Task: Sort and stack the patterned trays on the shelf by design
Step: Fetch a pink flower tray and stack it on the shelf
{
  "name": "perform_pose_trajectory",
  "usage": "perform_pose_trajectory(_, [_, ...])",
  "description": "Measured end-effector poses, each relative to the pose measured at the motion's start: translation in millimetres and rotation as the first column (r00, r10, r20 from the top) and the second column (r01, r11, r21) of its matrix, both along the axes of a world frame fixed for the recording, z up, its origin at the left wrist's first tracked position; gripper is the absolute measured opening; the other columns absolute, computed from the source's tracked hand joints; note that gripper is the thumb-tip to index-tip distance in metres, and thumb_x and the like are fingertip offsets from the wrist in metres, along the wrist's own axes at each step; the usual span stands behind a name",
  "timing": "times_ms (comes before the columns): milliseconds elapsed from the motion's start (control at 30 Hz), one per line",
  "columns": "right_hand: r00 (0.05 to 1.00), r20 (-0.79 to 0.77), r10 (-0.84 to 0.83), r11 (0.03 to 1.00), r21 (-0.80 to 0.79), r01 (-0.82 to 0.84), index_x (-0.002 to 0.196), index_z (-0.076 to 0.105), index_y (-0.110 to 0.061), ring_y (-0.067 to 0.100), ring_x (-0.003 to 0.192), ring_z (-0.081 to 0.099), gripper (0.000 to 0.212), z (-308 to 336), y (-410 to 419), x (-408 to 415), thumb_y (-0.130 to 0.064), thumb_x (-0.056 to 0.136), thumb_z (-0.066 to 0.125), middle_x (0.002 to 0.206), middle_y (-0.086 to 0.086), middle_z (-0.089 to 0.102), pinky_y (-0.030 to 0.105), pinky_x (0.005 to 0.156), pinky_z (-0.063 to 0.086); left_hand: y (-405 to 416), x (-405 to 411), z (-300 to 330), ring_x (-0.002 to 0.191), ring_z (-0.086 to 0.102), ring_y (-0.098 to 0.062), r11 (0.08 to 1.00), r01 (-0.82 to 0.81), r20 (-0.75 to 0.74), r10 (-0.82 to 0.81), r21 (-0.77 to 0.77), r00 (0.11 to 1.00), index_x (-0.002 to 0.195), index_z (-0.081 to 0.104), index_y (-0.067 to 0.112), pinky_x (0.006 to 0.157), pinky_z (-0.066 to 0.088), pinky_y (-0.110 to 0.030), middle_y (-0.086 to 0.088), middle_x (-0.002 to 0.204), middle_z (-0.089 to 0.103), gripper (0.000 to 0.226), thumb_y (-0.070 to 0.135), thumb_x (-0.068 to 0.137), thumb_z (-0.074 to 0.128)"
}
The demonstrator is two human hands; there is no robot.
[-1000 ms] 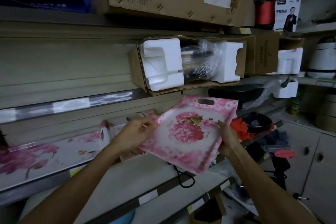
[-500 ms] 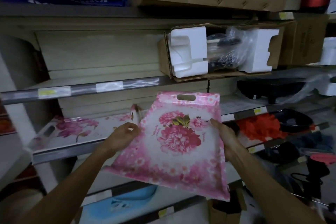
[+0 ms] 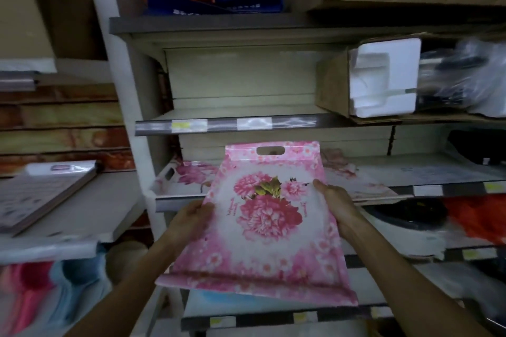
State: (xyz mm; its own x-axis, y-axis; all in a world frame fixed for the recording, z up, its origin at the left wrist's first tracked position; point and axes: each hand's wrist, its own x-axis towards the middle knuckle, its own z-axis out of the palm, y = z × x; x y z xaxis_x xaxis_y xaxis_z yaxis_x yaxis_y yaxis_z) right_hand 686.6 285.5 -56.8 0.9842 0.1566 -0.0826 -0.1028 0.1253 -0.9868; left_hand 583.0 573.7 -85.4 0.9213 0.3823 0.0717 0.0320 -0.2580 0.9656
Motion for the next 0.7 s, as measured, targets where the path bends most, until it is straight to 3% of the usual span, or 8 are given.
perform_pose_trajectory(167, [0.991,0.018,0.130,0.991,-0.010,-0.130,0.109,0.067,-0.003,0.026,0.071,0.073,0.025,1,73,-23,-0.021,0.095,0.056,0.085,0.011,0.076,0.029,0.056,0.057,58,-45,-1,0.034,0.043,0.000,0.992,-0.123,-0.017,0.124,0.030,0.992,0.073,0.058,0.017,0.035,0.036,-0.016,0.010,0.044,0.050,0.029,0.026,0.099,0.049])
perform_pose_trajectory(233, [0.985,0.021,0.172,0.985,-0.011,-0.171,0.110,0.067,-0.004,0.029,0.078,0.074,0.024,-1,103,-33,-0.020,0.094,0.058,0.092,0.013,0.076,0.032,0.060,0.058,84,-66,-3,0.037,0.042,-0.003,0.984,-0.172,-0.019,0.173,0.052,0.985,0.075,0.058,0.015,0.039,0.037,-0.019,0.006,0.052,0.049,0.028,0.027,0.099,0.049])
perform_pose_trajectory(400, [0.961,-0.003,0.277,0.961,-0.007,-0.277,0.111,0.068,-0.003,0.037,0.089,0.071,0.026,-11,176,-59,-0.020,0.093,0.060,0.099,0.018,0.074,0.047,0.081,0.058,146,-116,-12,0.038,0.043,-0.005,0.957,-0.281,0.014,0.281,0.068,0.960,0.071,0.060,0.013,0.040,0.036,-0.021,0.008,0.042,0.050,0.032,0.025,0.099,0.051])
perform_pose_trajectory(500, [0.949,-0.019,0.315,0.949,0.006,-0.315,0.113,0.066,-0.004,0.035,0.085,0.072,0.025,-20,215,-72,-0.019,0.095,0.056,0.097,0.017,0.075,0.047,0.079,0.058,176,-141,-18,0.039,0.040,-0.009,0.933,-0.354,0.047,0.352,0.061,0.935,0.076,0.060,0.008,0.039,0.036,-0.021,0.000,0.052,0.046,0.029,0.023,0.099,0.051])
perform_pose_trajectory(700, [0.895,-0.040,0.443,0.896,-0.012,-0.444,0.118,0.065,-0.005,0.033,0.092,0.071,0.028,-33,296,-111,-0.018,0.097,0.053,0.102,0.016,0.074,0.043,0.080,0.058,236,-206,-28,0.043,0.041,-0.006,0.857,-0.482,0.106,0.470,0.185,0.876,0.069,0.056,0.013,0.040,0.036,-0.018,0.006,0.050,0.048,0.032,0.024,0.099,0.049])
